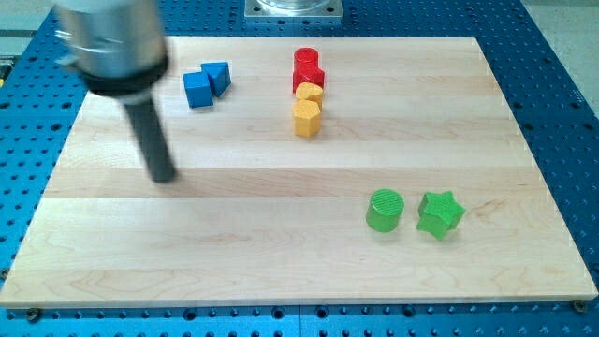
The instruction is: Separate the blue blocks
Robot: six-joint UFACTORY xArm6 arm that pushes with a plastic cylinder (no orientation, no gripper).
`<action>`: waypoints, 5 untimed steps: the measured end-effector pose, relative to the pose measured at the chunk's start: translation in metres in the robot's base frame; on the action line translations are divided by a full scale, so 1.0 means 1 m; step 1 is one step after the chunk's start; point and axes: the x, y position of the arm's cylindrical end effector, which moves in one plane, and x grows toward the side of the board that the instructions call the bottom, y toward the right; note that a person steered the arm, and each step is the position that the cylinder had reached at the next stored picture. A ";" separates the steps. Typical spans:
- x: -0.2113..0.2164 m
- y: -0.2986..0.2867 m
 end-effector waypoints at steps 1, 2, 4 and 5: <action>-0.087 -0.029; -0.158 0.019; -0.076 0.077; -0.052 0.060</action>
